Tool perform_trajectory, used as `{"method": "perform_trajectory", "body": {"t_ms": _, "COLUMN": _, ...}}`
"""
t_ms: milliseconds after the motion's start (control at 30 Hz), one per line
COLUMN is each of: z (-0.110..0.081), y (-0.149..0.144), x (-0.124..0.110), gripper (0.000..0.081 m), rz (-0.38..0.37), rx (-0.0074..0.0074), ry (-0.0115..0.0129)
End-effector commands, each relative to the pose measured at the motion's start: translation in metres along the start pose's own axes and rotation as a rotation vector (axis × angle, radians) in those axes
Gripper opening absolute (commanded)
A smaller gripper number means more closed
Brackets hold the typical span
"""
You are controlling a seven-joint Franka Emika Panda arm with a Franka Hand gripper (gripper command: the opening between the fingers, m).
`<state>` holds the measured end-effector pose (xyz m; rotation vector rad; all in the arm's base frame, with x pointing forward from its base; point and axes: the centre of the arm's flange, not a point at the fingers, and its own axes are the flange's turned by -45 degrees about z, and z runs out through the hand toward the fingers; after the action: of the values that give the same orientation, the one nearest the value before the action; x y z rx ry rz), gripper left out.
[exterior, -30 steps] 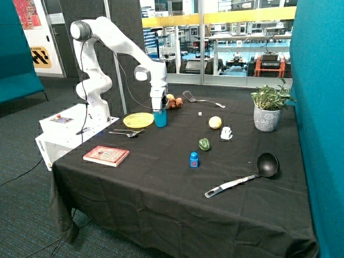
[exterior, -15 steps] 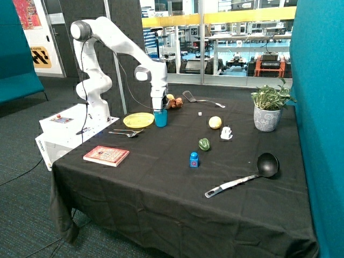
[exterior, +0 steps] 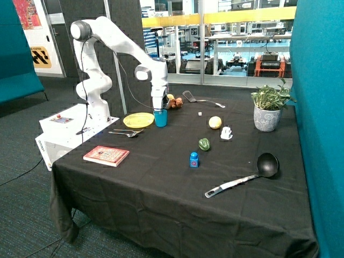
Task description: Set the table
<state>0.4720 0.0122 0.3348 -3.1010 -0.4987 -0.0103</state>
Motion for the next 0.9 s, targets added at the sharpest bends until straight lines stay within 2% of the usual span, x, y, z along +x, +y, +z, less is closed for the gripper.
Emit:
{"method": "perform_trajectory", "body": {"t_ms": 0, "z": -0.019, "y": 0.001, "x": 0.002, "gripper": 0.0465, "rz": -0.004, "rx": 0.0004, "ry": -0.0066}}
{"method": "perform_trajectory", "body": {"t_ms": 133, "z": -0.03, "y": 0.003, "x": -0.002, "gripper": 0.0457, "rz": -0.013, "rx": 0.0004, "ry": -0.0066}}
{"method": "perform_trajectory", "body": {"t_ms": 500, "z": -0.044, "y": 0.004, "x": -0.017, "gripper": 0.0448, "rz": -0.029, "rx": 0.0004, "ry": -0.0066}}
{"method": "perform_trajectory", "body": {"t_ms": 867, "z": -0.05, "y": 0.009, "x": -0.034, "gripper": 0.0443, "rz": -0.038, "rx": 0.0005, "ry": -0.0066}}
